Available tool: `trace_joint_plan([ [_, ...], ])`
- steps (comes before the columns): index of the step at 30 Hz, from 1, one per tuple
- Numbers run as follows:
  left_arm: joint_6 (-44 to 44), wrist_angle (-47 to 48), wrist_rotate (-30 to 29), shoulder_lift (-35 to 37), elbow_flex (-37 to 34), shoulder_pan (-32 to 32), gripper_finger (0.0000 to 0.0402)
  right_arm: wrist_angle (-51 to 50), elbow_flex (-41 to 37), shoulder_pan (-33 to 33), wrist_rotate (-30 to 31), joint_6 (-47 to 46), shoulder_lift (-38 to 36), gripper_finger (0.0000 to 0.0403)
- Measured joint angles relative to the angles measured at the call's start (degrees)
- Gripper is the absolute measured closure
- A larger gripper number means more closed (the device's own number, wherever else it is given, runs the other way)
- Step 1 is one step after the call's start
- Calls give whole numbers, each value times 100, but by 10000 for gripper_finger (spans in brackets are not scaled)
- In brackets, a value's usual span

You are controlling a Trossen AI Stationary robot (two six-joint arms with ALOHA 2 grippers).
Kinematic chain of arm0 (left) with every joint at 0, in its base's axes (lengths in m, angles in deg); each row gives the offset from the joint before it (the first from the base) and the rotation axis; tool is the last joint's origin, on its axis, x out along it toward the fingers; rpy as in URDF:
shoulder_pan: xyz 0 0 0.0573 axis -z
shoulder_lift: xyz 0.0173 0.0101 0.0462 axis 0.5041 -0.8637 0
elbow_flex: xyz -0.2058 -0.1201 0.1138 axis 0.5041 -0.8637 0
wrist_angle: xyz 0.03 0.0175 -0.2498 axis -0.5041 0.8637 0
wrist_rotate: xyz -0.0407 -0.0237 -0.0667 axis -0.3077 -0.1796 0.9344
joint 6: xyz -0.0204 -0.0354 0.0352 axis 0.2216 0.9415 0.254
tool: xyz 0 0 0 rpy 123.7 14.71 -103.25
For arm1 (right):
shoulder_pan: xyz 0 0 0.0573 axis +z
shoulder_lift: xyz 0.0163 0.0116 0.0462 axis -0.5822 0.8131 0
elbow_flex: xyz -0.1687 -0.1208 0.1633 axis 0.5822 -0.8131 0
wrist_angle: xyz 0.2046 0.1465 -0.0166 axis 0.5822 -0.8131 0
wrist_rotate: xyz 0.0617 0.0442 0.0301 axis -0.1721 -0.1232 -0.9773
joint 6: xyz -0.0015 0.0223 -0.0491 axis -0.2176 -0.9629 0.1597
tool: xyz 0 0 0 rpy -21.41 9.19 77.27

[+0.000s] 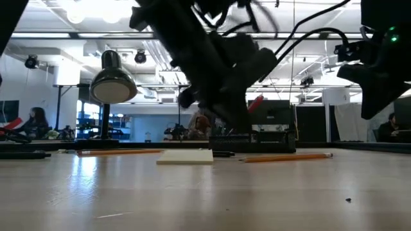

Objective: Pick and place office supplies into organizer
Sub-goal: Put the bottom pencil into the desk organizer

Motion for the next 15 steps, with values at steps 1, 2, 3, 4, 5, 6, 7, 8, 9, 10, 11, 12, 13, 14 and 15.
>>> trace_joint_plan([
  [1,-429,-3,-26,1,48,28,401,22,-10,0,45,58,-4,394],
  [2,-829,26,-47,3,76,56,401,35,-16,0,78,106,-4,394],
  [3,-1142,136,-49,4,91,82,401,39,-21,0,132,157,-7,394],
  [4,-1385,264,-44,-8,95,93,401,51,-29,0,171,200,-8,394],
  [5,-1573,346,-20,-29,96,96,401,59,-37,0,192,280,-8,394],
  [6,-1753,405,13,-31,96,97,401,65,-50,0,205,353,-8,394],
  [7,-1926,405,15,-31,94,91,401,64,-62,0,206,426,-8,394],
  [8,-2080,362,-3,-21,96,82,401,60,-77,0,208,482,-8,394],
  [9,-2225,338,-12,0,101,81,401,60,-98,0,208,538,-8,394],
  [10,-2324,328,-30,4,102,80,401,51,-114,0,207,584,-8,394],
  [11,-2400,324,-29,4,102,80,401,59,-132,0,208,604,-10,394],
  [12,-2428,324,-4,0,98,82,401,69,-148,0,205,611,-10,394],
  [13,-2430,310,59,-26,94,79,401,70,-166,0,206,601,-10,394],
  [14,-2430,240,149,-56,94,63,401,65,-184,0,205,563,-10,394],
  [15,-2429,220,274,-64,96,54,401,71,-197,0,204,516,-10,394],
])
